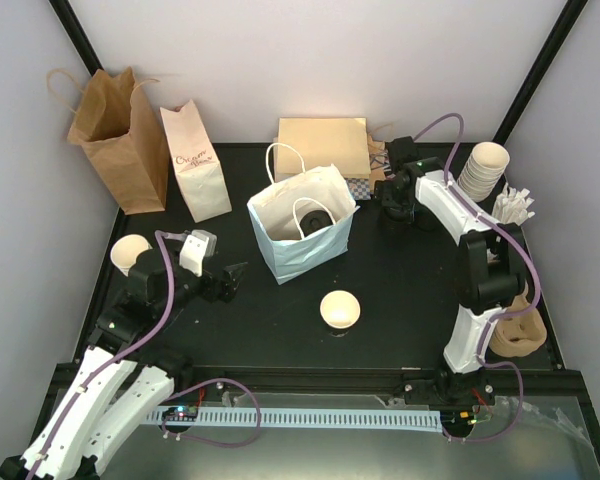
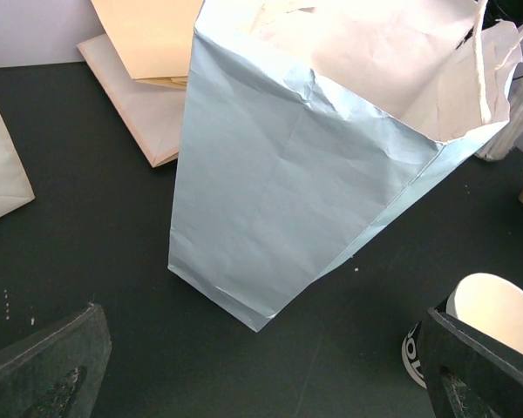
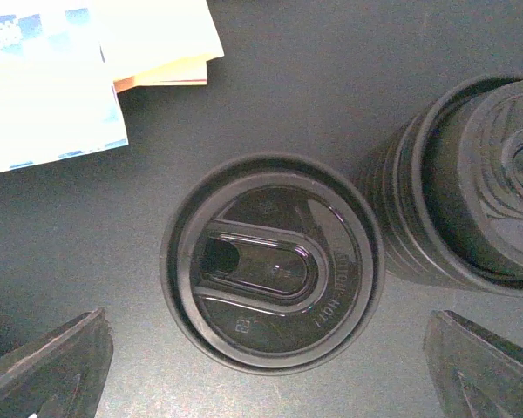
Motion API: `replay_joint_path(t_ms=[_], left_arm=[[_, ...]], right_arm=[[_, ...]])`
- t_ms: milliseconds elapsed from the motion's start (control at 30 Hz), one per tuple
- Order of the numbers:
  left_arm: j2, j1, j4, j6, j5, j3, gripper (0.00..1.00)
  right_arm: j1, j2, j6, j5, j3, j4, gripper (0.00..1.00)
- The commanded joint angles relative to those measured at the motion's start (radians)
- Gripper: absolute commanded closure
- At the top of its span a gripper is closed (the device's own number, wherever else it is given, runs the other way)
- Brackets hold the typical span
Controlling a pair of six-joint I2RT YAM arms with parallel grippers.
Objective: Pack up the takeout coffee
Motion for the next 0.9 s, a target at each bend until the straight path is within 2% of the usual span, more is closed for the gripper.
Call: replay_joint_path(t_ms=[0,700,867], left_arm=[[-0.001,-0.005,0.027,0.005,-0.007,-0.002,0.01],[0.002,-0.005,0.027,0.005,-0.009,-0.002,0.01],[0.0,-0.005,0.028,0.005,-0.012,-0.002,0.01]], right_arm=[[-0.01,0.033,-0.013,-0.014,0.043,-0.011,0.0],[-0.018,0.136,-0.006,0.001,0.132,-0.058,0.07],[-0.042,0.142,0.002,-0.042,0.134,-0.051,0.09]])
